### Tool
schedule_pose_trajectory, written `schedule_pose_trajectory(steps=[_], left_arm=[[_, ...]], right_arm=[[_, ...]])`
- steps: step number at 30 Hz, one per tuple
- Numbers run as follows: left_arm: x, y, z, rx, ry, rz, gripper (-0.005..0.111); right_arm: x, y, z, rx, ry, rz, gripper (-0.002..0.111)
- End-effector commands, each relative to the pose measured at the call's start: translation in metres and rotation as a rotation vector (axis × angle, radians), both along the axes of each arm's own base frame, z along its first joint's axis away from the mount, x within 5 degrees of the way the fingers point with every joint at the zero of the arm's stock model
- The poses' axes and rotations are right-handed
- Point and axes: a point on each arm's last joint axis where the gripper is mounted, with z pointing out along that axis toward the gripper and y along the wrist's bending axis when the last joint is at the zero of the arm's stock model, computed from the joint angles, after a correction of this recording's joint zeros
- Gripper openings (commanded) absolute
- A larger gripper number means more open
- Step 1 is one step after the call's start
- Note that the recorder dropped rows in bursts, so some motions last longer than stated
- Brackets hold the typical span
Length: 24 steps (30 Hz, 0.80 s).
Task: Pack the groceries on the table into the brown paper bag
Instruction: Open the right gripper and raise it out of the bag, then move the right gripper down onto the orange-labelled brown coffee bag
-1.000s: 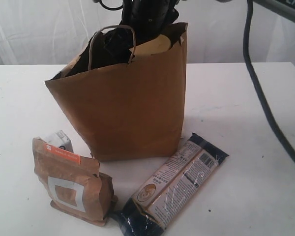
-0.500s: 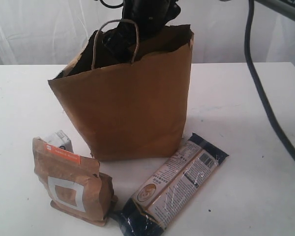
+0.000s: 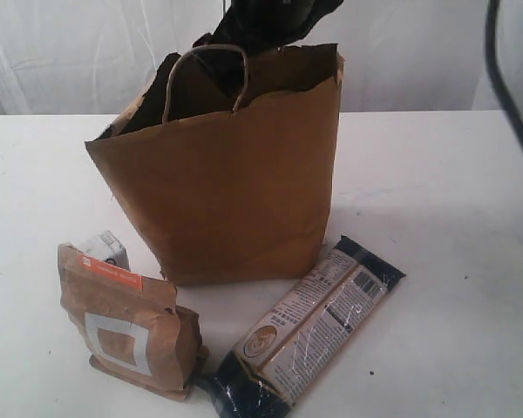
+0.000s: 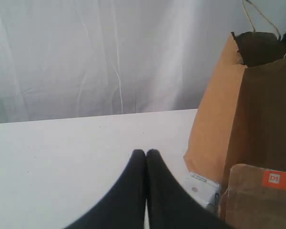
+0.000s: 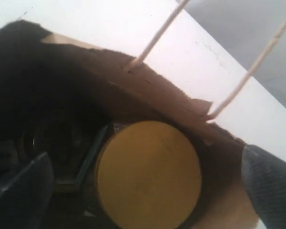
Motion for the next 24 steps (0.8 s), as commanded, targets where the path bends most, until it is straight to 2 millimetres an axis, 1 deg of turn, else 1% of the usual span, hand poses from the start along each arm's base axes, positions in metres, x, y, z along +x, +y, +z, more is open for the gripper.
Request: schedule_pose_trajectory(steps=[1,3,6,9,12,16,20,22,24], left_arm=[[0.001,0.001,-0.001,-0.015,0.010,0.014,0.000],[0.001,0.004,-0.002,-0.002,0.016,0.048,0.000],[0.003,0.011,-0.004,0.006,0.033,0.126,0.000],[0.003,0.016,-0.005,-0.024,0.053,0.182,0.000],[0.003,0.019,-0.004,-0.053,0.059,0.214,0.000],[0.001,0.020,0.014,-0.048,0.007,0.223,0.000],[-0.002,0.020,0.033,0.078,-0.074,0.225,0.000],[-0.003,0.017,0.035,0.111,-0.091,0.198,0.000],[-0.003,0.012,0.036,0.123,-0.107,0.137,0.000]], right_arm=[[-0.019,-0.013,0.034,0.063,-0.038,-0.007,0.105],[-0.028,-0.015,0.043,0.116,-0.021,0.009,0.105],[-0.043,-0.011,0.054,0.238,0.040,0.061,0.105],[-0.056,-0.004,0.060,0.323,0.097,0.173,0.105],[-0.065,0.000,0.066,0.342,0.101,0.301,0.105],[-0.073,-0.006,0.078,0.343,0.043,0.347,0.105],[-0.087,-0.012,0.094,0.373,0.010,0.405,0.105],[-0.095,-0.011,0.100,0.435,0.031,0.448,0.105],[-0.103,-0.005,0.103,0.512,0.077,0.511,0.104]])
